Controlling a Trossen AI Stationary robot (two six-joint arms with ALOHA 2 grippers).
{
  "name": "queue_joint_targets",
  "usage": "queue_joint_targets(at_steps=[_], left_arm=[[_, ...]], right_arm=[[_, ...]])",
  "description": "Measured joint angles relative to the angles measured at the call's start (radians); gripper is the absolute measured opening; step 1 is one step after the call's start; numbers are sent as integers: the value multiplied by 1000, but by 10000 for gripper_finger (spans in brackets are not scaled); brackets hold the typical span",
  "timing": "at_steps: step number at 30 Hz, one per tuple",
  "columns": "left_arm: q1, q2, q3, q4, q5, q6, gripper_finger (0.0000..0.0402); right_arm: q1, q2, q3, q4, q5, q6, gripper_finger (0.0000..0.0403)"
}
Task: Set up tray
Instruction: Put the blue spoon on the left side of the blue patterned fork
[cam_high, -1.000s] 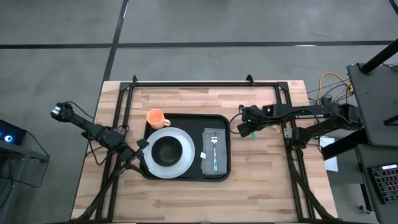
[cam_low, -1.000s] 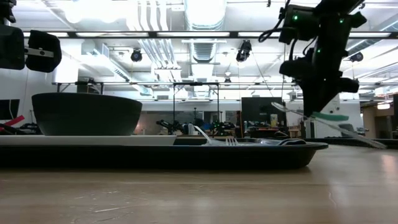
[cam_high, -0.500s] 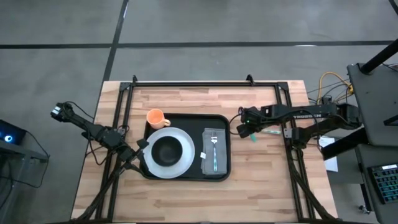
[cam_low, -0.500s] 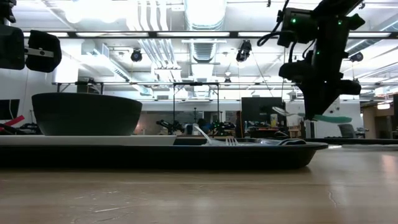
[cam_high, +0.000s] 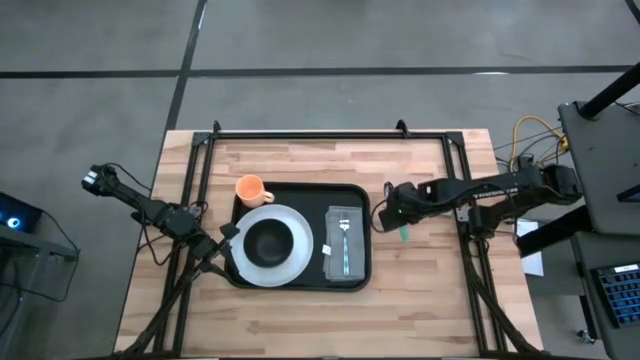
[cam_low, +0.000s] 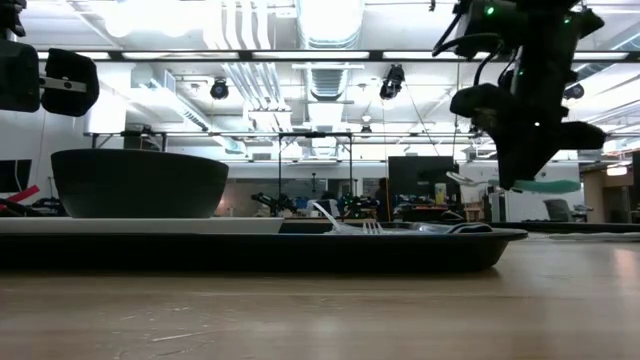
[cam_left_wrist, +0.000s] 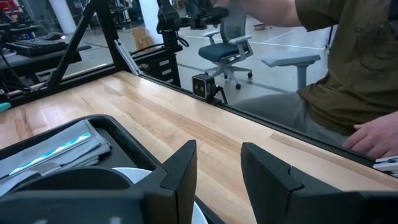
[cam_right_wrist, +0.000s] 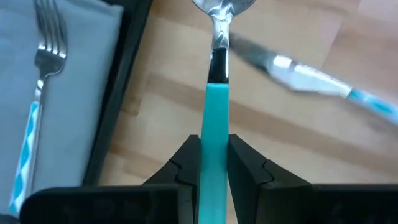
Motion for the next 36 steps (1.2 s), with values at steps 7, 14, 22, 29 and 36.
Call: queue_joint_targets(at_steps=[7,14,22,29,36], left_arm=[[0,0,0,0,0,0,107],[0,0,0,0,0,0,107],[0,0,0,0,0,0,107],[0,0,0,0,0,0,107],[0,0,0,1,0,0,107]], right_arm=[[125,12,0,44,24,212,40],[218,139,59,121,25,383,40],[230,363,331,48,27,400,40],[230,535,552,-19,17,417,40],[230,652,677,-16,16,442,40]])
